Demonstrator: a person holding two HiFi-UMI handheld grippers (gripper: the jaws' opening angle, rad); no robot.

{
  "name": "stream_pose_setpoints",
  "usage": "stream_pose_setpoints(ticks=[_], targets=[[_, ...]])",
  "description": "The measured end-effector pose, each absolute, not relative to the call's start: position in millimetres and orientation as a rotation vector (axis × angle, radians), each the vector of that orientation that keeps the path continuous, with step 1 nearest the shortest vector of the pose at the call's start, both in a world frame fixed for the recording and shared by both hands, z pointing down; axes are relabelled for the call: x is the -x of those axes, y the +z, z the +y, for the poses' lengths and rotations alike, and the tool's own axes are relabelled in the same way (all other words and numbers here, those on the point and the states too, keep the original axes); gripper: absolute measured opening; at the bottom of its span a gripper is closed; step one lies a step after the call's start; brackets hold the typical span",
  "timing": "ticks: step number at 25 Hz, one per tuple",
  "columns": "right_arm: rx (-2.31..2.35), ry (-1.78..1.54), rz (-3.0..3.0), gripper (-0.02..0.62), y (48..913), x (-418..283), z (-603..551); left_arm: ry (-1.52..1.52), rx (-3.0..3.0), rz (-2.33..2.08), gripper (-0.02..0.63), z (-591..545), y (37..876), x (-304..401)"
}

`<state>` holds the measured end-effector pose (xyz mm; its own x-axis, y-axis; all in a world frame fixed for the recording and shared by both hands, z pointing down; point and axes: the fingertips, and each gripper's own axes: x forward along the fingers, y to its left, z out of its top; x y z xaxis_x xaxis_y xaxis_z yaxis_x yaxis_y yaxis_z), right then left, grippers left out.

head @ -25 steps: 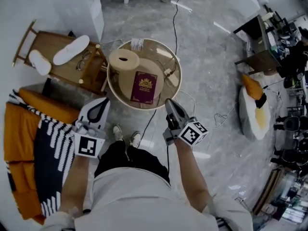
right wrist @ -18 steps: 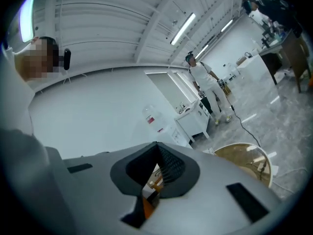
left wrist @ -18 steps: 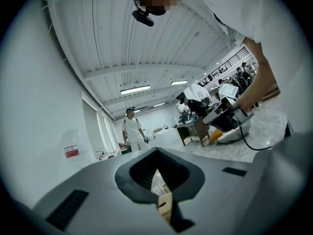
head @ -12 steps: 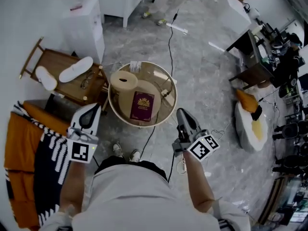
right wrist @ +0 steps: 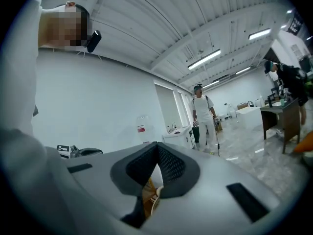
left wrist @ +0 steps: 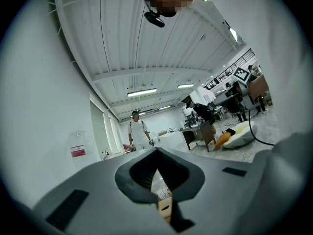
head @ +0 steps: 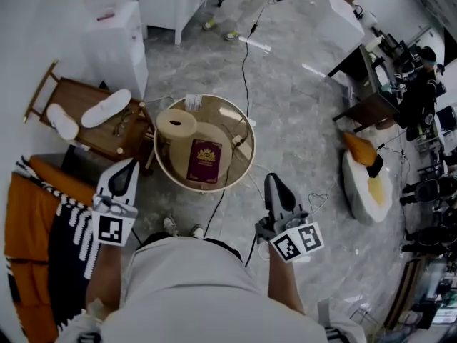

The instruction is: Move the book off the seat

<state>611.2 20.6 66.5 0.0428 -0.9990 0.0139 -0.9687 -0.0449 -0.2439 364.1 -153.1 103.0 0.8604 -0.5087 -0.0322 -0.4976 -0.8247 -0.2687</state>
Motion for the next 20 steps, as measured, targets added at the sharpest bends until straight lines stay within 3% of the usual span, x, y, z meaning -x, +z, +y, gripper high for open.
stream_pose_setpoints(ticks=[20], targets=[[2.205, -0.21, 2.03, 0.023, 59.9, -625.4, -20.3, -0.095, 2.764, 0.77, 0.015, -183.8, 97.0, -361.0]])
